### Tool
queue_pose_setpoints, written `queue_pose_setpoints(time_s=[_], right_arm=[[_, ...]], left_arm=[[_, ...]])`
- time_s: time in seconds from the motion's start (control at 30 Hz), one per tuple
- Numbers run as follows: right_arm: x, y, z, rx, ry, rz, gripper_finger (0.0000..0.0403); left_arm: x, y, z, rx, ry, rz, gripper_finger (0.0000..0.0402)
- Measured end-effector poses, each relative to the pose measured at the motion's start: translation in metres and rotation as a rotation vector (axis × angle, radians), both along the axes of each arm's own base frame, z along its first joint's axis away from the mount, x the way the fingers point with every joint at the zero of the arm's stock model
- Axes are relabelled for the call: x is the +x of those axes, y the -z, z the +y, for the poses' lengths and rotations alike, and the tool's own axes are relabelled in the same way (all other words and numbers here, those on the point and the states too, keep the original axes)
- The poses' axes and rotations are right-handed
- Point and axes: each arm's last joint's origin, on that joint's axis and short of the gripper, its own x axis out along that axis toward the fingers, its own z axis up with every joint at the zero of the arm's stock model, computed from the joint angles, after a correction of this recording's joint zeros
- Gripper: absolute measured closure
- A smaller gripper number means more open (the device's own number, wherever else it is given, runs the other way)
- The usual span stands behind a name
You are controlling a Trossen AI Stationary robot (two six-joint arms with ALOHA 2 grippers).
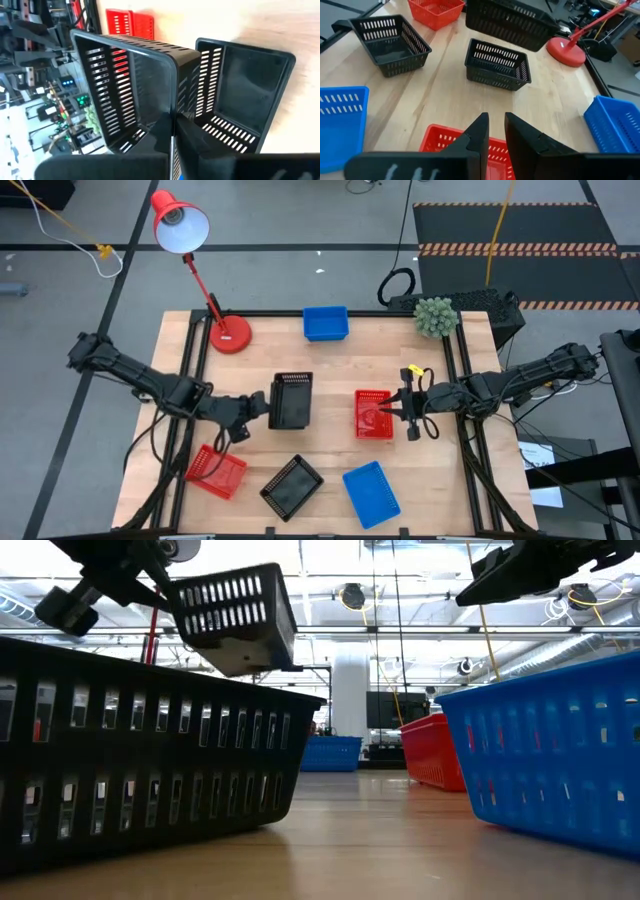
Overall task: Stack baskets by color
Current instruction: Stack the top black bin on top the middle black bin
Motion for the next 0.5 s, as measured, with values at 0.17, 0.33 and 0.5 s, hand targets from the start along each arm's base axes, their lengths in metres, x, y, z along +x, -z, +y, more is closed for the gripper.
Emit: queue_pose_setpoints(time_s=[0.17, 0.33, 0.5], right_arm=[[-0.001, 0.004, 0.000, -0.002, -0.003, 0.008, 0.0346], [-0.003, 0.023, -0.001, -0.003, -0.003, 0.014, 0.0346], [-0.005, 0.041, -0.001, 0.047, 0.018, 0.000, 0.0346]], left_arm=[[-0.003, 0.000, -0.006, -0.002, -0.019, -0.017, 0.0396], [-0.006, 0.003, -0.007, 0.005, -0.036, 0.017, 0.0391], [-0.008, 0.005, -0.006, 0.017, -0.023, 0.057, 0.0396]])
